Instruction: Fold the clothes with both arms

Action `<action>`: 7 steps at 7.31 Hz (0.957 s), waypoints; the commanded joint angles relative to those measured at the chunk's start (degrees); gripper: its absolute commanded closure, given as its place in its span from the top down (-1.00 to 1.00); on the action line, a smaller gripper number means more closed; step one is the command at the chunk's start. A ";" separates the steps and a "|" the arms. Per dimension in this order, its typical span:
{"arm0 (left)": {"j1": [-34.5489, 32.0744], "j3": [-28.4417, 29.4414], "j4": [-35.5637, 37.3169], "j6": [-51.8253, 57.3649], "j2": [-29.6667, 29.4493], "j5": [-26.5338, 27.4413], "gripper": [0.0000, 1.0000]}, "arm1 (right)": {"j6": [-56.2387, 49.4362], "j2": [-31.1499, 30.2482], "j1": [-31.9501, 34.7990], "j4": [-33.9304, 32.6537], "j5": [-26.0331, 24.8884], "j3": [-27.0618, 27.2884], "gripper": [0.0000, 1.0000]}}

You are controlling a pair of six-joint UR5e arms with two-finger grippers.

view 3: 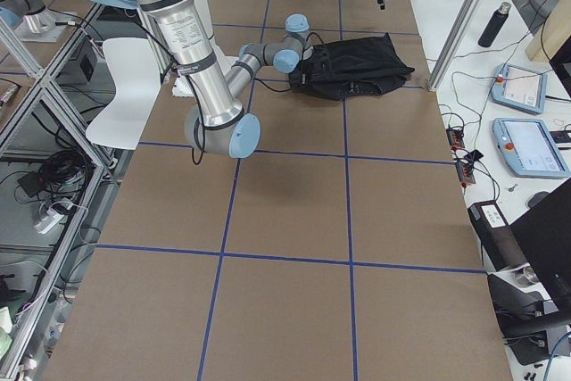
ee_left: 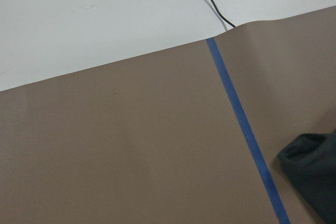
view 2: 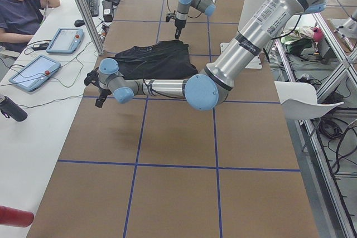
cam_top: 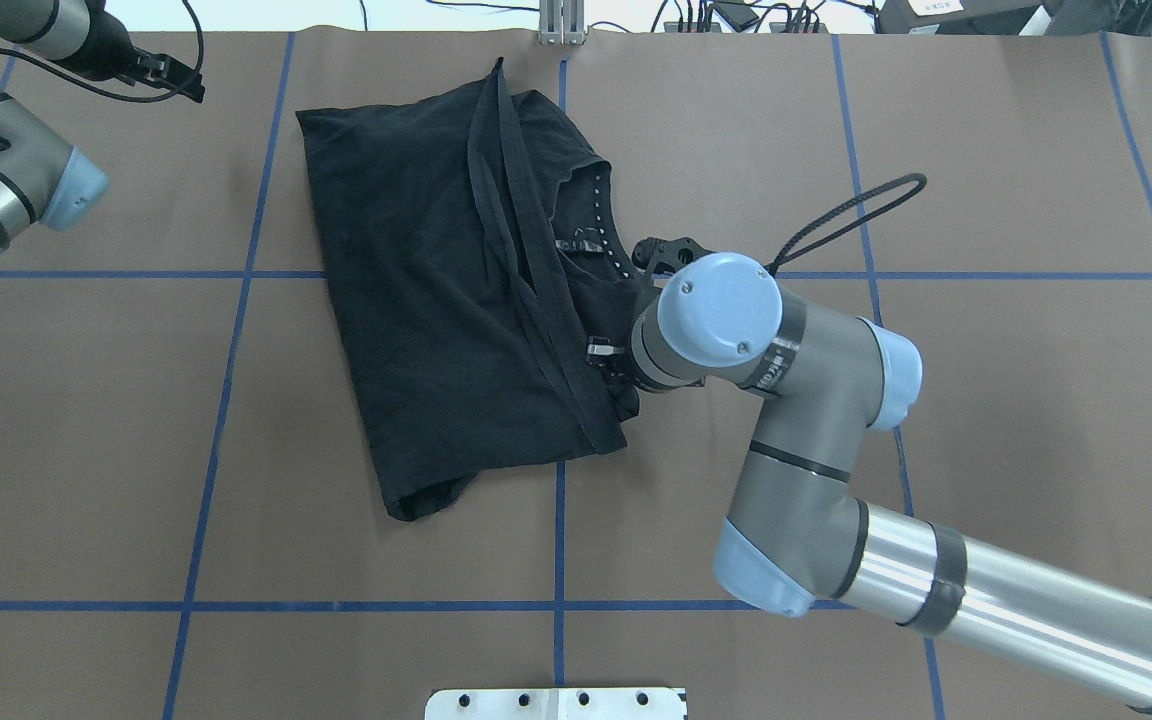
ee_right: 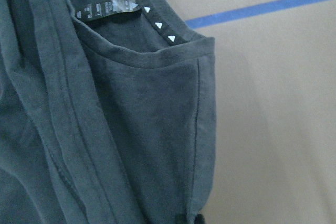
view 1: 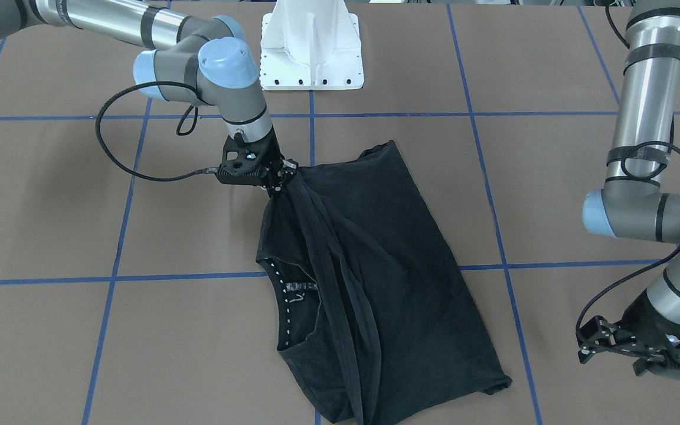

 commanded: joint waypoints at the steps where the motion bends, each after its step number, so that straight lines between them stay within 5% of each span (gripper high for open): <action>1: 0.10 -0.12 -0.10 -0.03 0.02 -0.16 1.00 | 0.04 -5.11 -4.53 -0.63 -3.32 5.95 -1.00; 6: 0.10 -0.30 -0.28 -0.03 0.38 -0.24 1.00 | 3.65 -7.58 -8.76 -0.63 -6.15 8.86 -1.00; 7: 0.10 -0.65 -0.19 -0.03 0.55 -0.24 1.00 | 3.65 -7.40 -8.94 -0.63 -6.15 8.86 0.22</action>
